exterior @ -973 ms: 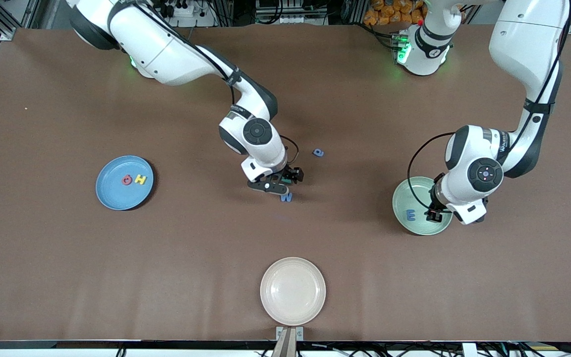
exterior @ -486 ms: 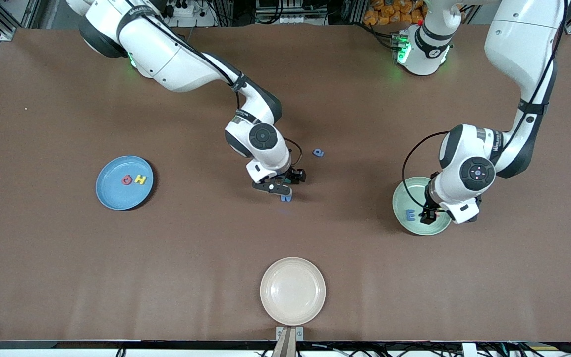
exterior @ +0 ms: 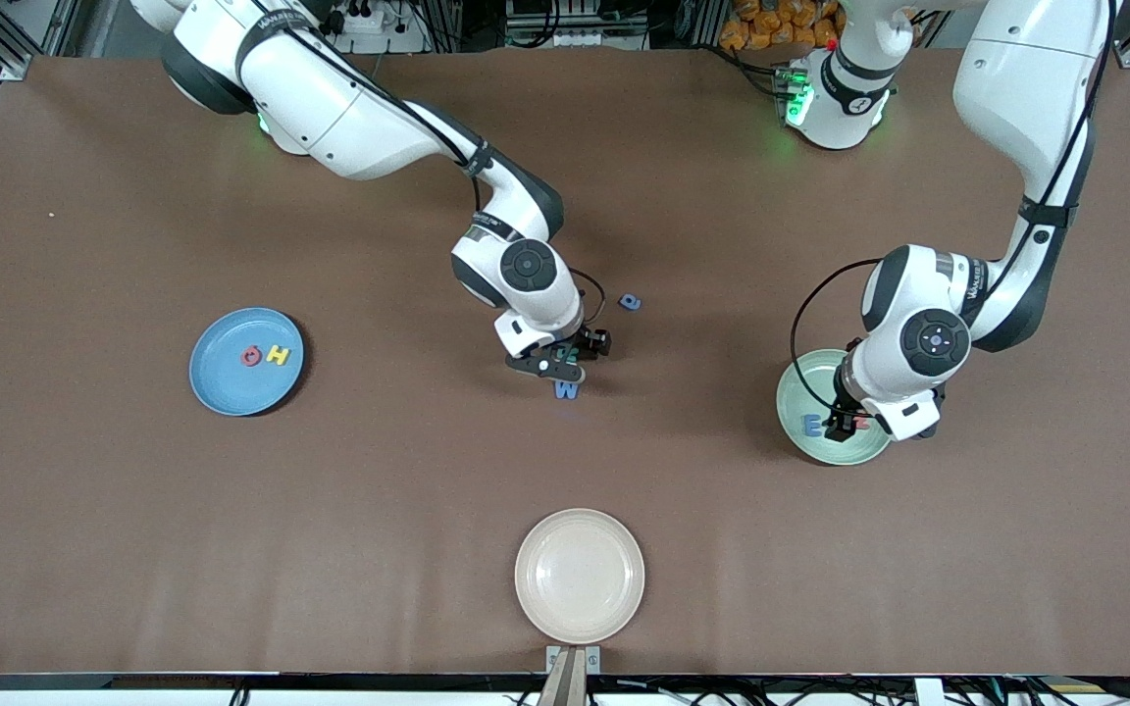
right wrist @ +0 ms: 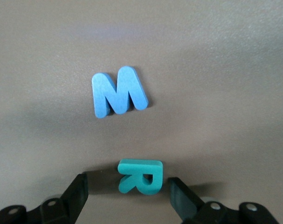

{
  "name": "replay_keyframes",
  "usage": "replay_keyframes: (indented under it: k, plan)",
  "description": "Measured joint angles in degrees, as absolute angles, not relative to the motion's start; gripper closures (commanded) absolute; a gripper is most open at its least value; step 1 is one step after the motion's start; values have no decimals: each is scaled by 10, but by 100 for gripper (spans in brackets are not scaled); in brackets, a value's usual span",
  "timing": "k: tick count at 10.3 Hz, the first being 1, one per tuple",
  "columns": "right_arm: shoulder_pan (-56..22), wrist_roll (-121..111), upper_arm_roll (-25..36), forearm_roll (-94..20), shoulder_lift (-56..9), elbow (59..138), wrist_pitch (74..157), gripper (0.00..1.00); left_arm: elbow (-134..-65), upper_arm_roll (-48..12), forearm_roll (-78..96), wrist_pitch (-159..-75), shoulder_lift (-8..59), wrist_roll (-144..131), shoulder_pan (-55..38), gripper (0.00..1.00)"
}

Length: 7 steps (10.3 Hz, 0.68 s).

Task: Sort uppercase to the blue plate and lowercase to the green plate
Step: 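Release w on the green plate while the right gripper lowers over R, then close the right gripper on the teal R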

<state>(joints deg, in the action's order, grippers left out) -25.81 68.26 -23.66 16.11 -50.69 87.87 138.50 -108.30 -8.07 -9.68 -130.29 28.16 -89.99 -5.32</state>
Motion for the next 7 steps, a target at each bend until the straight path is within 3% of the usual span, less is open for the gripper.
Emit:
replay_keyframes:
  k: [3, 7]
  plan:
    - [-258, 680, -237, 164, -507, 842, 1311, 23, -1083, -81, -97, -1303, 282, -900, -55, 0]
    - [-258, 680, -236, 191, -508, 835, 1308, 32, -1083, -81, -97, -1303, 282, -900, -62, 0]
